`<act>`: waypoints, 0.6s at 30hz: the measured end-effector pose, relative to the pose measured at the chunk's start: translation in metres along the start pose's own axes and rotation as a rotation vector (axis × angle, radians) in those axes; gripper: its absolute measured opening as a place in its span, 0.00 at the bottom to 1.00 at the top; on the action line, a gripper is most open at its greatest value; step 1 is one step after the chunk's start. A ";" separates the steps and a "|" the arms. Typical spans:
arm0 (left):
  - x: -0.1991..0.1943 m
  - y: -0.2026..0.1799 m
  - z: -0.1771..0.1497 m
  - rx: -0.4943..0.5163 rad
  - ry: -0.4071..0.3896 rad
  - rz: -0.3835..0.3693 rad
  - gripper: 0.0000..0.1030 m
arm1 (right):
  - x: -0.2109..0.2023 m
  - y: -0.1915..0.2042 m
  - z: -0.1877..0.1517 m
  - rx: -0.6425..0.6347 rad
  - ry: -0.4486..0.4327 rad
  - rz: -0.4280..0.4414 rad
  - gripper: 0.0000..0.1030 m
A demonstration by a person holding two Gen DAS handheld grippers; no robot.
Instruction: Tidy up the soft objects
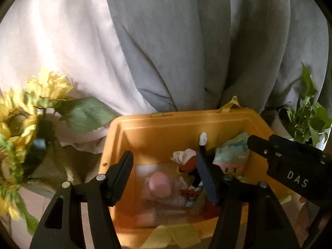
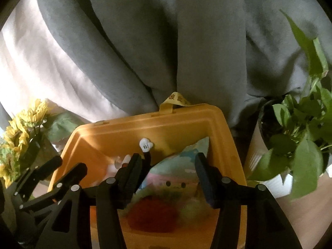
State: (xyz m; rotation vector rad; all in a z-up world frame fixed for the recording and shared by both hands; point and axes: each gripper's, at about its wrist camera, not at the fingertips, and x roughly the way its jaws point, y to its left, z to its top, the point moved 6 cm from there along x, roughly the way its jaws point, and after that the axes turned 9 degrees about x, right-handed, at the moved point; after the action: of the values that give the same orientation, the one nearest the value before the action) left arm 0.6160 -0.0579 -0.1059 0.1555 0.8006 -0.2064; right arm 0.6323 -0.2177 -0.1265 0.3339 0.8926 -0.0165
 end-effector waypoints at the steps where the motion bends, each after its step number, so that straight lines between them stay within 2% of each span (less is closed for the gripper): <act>1: -0.005 0.000 0.000 -0.003 -0.004 0.005 0.62 | -0.004 0.000 0.000 -0.001 -0.003 -0.001 0.53; 7: -0.046 0.002 -0.002 -0.005 -0.037 0.043 0.66 | -0.039 -0.001 -0.008 0.009 -0.032 0.000 0.53; 18: -0.142 -0.009 -0.024 0.005 -0.122 0.109 0.71 | -0.137 0.001 -0.039 -0.043 -0.151 -0.025 0.55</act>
State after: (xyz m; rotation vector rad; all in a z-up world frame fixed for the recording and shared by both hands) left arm 0.5009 -0.0435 -0.0206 0.1889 0.6682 -0.1138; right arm 0.5168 -0.2227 -0.0438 0.2773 0.7463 -0.0452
